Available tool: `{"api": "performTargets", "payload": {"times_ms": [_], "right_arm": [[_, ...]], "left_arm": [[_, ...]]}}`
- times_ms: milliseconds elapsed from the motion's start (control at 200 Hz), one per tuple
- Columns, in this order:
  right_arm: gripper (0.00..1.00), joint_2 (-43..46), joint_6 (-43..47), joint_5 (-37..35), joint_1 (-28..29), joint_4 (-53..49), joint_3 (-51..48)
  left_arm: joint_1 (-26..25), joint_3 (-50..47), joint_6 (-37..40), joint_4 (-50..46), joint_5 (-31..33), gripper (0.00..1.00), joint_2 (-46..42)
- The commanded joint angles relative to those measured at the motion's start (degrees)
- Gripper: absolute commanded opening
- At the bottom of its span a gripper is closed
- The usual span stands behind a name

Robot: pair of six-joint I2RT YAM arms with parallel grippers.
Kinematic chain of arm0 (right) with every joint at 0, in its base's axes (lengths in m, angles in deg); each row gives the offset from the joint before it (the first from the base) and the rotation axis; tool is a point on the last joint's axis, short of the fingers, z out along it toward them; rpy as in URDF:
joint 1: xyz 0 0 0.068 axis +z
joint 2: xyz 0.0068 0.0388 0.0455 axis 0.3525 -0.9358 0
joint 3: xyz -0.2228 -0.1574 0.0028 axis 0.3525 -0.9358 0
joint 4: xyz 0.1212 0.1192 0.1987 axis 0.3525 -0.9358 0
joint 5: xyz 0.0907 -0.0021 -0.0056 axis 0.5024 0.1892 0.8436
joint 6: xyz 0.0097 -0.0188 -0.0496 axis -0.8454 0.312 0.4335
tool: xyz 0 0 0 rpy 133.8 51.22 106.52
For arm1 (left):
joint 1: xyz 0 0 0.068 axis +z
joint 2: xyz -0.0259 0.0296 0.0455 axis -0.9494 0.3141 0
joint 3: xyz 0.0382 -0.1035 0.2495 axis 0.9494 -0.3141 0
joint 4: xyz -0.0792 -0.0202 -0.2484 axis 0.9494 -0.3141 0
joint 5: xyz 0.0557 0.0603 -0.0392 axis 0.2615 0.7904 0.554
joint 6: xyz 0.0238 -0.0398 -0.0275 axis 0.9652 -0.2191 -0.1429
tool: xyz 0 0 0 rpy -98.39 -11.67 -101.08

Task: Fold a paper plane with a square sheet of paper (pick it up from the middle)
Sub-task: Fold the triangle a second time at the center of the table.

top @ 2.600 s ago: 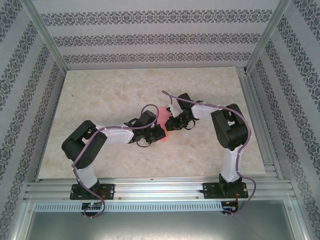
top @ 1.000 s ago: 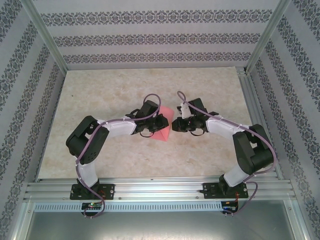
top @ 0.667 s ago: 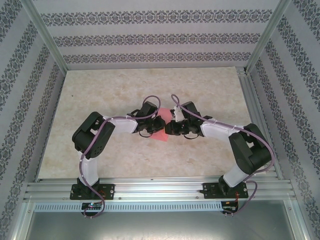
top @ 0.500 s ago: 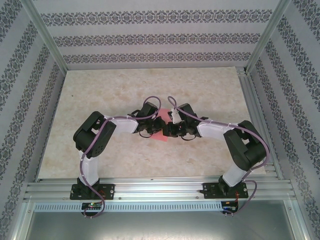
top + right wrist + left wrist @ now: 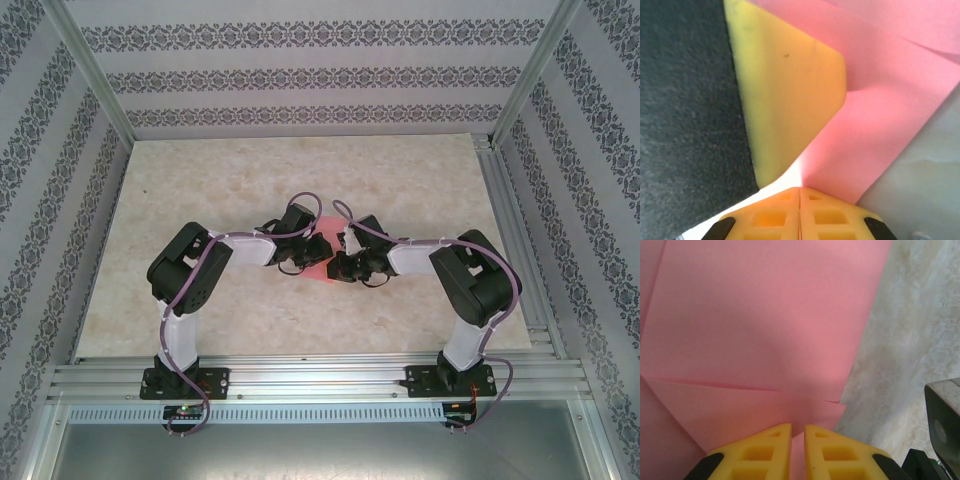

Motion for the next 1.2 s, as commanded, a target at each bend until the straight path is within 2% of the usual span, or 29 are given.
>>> {"api": "performTargets", "payload": {"times_ms": [0, 295, 450, 540, 644, 824, 919, 1069, 1194], "right_arm": [[0.08, -1.1, 0.1, -3.4, 0.5, -0.4, -1.8], [0.08, -1.2, 0.0, -3.4, 0.3, -0.7, -1.9], [0.08, -1.5, -0.1, -3.2, 0.1, -0.6, -1.6], [0.08, -1.7, -0.4, -3.3, 0.0, -0.6, -1.5], [0.08, -1.9, -0.9, -3.2, 0.0, 0.0, -1.5], [0.08, -1.7, -1.0, -3.2, 0.0, 0.2, -1.3], [0.08, -1.7, -0.9, -3.1, 0.0, 0.0, -1.2], [0.08, -1.8, -0.5, -3.1, -0.1, -0.6, -0.8], [0.08, -1.7, -0.1, -3.2, -0.1, -1.2, -0.5]], "left_arm": [[0.5, 1.4, 1.0, 0.7, -1.0, 0.17, 0.6], [2.2, 2.4, 2.8, -0.9, -1.1, 0.18, -0.9], [3.4, 0.5, 2.0, 4.6, -5.5, 0.21, -0.5], [3.8, -0.8, 1.1, 8.5, -9.2, 0.25, -1.1], [3.9, -1.8, 1.5, 6.8, -9.5, 0.26, -3.0], [3.8, -6.2, 0.1, 7.5, -9.1, 0.21, -5.9], [3.8, -7.9, -1.6, 11.0, -10.3, 0.19, -6.0], [3.6, -6.5, -1.5, 11.8, -13.5, 0.16, -3.3], [3.6, -6.0, -0.5, 8.9, -13.1, 0.16, -2.0]]}}
